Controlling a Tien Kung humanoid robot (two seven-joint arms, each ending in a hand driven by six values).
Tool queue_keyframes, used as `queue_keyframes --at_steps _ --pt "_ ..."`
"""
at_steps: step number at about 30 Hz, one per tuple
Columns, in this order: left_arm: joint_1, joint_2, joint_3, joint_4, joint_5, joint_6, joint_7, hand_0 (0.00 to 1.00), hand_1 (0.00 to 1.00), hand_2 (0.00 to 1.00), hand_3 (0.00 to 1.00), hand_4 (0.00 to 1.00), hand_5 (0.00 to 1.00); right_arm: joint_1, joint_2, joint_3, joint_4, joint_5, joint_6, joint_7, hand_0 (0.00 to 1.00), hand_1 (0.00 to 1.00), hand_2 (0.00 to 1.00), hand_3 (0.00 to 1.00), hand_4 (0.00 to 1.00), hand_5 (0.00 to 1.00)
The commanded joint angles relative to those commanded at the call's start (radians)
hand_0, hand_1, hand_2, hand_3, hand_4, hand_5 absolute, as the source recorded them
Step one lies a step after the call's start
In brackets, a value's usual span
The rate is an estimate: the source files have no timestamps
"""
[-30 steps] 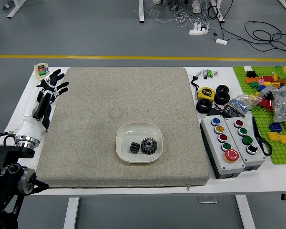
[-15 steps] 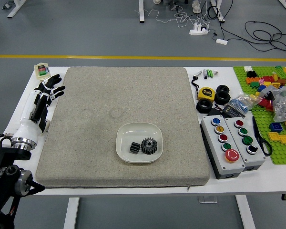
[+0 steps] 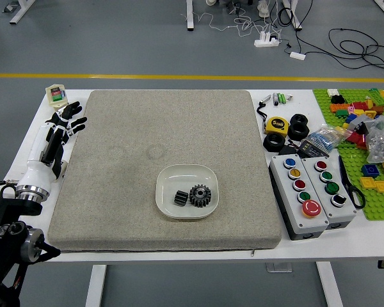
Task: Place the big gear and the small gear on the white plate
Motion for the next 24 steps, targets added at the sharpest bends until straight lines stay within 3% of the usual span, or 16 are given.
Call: queue_keyframes --at_steps 10,24 --pt "0.005 0.003 0.01 0.007 0.005 -0.034 0.011 0.779 0.78 0.865 0.819 0.908 0.921 -0.004 0.001 -0.008 0.0 0.011 -0.002 0.001 0.658 0.678 0.74 0.553 0.756 0.615" --pt "0.012 0.008 0.021 0.018 0.008 -0.05 0.025 0.799 0.794 0.894 0.841 0.911 0.959 -0.012 0.001 -0.008 0.0 0.005 -0.001 0.0 0.657 0.677 0.74 0.553 0.755 0.615"
